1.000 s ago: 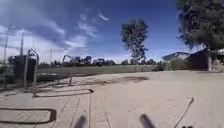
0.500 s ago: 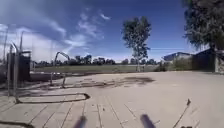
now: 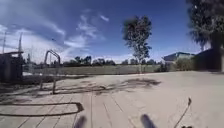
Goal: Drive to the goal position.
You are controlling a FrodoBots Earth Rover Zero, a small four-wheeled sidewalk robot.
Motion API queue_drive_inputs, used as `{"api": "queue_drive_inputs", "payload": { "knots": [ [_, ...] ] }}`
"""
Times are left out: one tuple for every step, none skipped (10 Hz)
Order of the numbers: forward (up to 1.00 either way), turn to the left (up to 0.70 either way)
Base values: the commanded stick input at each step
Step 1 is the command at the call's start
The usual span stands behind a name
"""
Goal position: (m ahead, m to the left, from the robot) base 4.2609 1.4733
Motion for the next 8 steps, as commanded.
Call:
{"api": "queue_drive_inputs", "payload": {
  "knots": [
    [1.00, 0.00],
    [1.00, 0.00],
    [1.00, 0.00],
    [1.00, 0.00],
    [1.00, 0.00],
    [1.00, 0.00],
    [1.00, 0.07],
    [1.00, 0.40]
  ]
}}
